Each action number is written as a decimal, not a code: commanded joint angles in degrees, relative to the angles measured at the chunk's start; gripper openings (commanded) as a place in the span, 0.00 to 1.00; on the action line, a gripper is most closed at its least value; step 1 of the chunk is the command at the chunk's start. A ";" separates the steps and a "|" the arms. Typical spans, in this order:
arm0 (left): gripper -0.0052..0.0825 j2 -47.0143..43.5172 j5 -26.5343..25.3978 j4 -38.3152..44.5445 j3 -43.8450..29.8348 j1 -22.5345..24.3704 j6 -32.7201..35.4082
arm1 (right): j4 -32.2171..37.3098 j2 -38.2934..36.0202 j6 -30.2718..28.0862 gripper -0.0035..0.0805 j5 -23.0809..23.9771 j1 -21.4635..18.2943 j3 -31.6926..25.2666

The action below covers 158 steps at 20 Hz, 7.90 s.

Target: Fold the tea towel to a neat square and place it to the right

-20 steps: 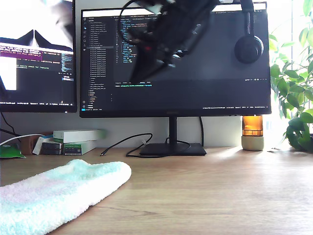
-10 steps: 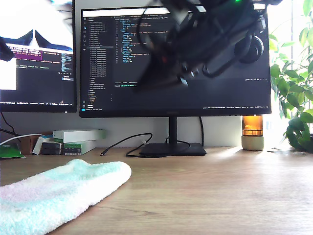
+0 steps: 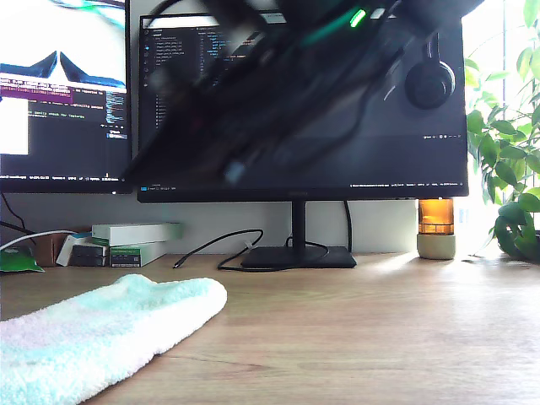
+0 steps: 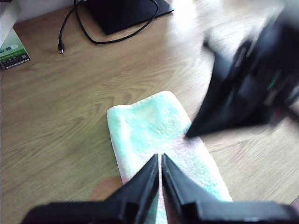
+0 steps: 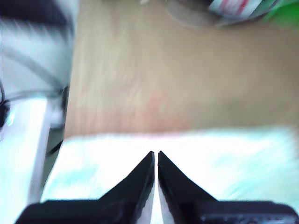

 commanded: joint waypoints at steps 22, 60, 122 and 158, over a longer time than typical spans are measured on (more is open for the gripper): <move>0.04 -0.11 0.04 0.35 -1.01 0.13 -0.20 | -13.27 11.50 5.09 0.03 7.87 1.14 4.96; 0.04 -0.09 1.18 1.70 -1.01 0.11 -0.20 | -52.22 8.96 -26.77 0.03 7.65 -14.67 23.69; 0.04 66.71 31.93 45.88 2.67 -5.07 1.29 | -14.40 -31.04 -66.97 0.46 25.05 -1.07 -28.35; 0.04 62.49 31.17 46.38 6.82 -2.29 1.33 | -11.13 -24.13 -56.96 0.03 24.20 6.86 -27.50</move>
